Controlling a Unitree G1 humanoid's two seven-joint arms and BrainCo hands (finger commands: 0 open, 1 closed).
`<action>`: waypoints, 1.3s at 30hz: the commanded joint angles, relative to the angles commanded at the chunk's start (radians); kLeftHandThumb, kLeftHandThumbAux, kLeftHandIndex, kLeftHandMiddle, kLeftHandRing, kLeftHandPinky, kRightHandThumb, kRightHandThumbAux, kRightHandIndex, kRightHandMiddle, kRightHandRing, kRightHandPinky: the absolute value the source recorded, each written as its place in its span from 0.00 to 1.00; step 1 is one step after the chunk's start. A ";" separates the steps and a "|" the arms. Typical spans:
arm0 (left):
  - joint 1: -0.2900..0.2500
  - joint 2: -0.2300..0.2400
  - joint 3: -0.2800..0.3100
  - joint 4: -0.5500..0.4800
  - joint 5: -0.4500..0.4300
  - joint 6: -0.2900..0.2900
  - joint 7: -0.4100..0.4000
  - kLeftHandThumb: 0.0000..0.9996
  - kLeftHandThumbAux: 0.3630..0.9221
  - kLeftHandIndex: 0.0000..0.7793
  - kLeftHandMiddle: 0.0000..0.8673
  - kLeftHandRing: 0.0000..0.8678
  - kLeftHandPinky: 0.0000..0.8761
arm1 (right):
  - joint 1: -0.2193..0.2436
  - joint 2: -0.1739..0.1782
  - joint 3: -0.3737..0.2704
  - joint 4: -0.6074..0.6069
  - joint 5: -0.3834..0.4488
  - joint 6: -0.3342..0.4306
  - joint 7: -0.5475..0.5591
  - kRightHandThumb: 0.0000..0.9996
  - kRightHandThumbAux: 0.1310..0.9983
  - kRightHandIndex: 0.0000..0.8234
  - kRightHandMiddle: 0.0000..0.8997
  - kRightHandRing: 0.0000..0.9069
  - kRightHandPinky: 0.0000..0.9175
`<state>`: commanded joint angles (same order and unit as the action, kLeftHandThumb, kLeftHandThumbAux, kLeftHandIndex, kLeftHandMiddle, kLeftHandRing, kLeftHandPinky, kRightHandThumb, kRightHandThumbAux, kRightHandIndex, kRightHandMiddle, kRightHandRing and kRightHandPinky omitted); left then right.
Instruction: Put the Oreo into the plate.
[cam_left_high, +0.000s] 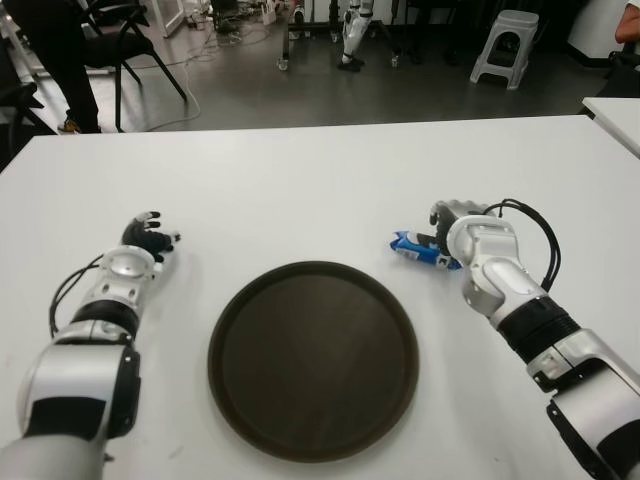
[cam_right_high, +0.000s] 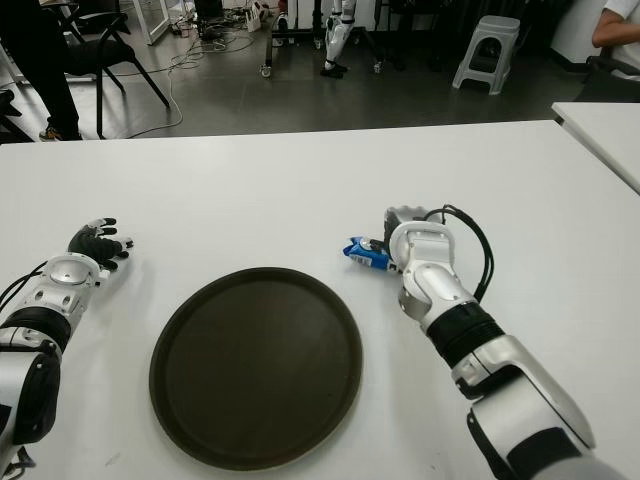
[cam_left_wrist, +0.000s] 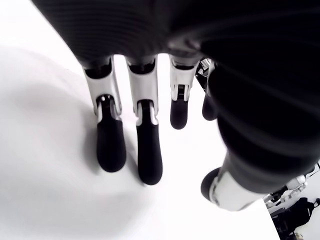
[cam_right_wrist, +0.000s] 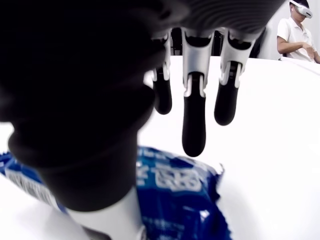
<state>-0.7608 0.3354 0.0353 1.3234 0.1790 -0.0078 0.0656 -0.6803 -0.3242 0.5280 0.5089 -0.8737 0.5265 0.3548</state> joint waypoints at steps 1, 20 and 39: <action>0.000 0.000 -0.001 0.000 0.001 0.002 0.000 0.20 0.76 0.16 0.15 0.19 0.19 | 0.001 0.000 -0.002 0.001 0.003 -0.005 -0.006 0.00 0.99 0.42 0.70 0.73 0.76; -0.001 -0.001 -0.008 0.000 0.009 0.006 0.011 0.23 0.74 0.12 0.16 0.20 0.22 | 0.011 0.011 -0.061 0.064 0.093 -0.159 -0.152 0.00 0.97 0.55 0.74 0.75 0.76; 0.002 -0.001 -0.005 0.001 0.006 0.001 0.005 0.18 0.79 0.11 0.15 0.18 0.19 | -0.004 0.021 -0.062 0.119 0.104 -0.209 -0.184 0.00 0.95 0.55 0.78 0.80 0.80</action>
<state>-0.7591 0.3348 0.0302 1.3239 0.1852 -0.0073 0.0702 -0.6844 -0.3028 0.4658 0.6278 -0.7701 0.3177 0.1705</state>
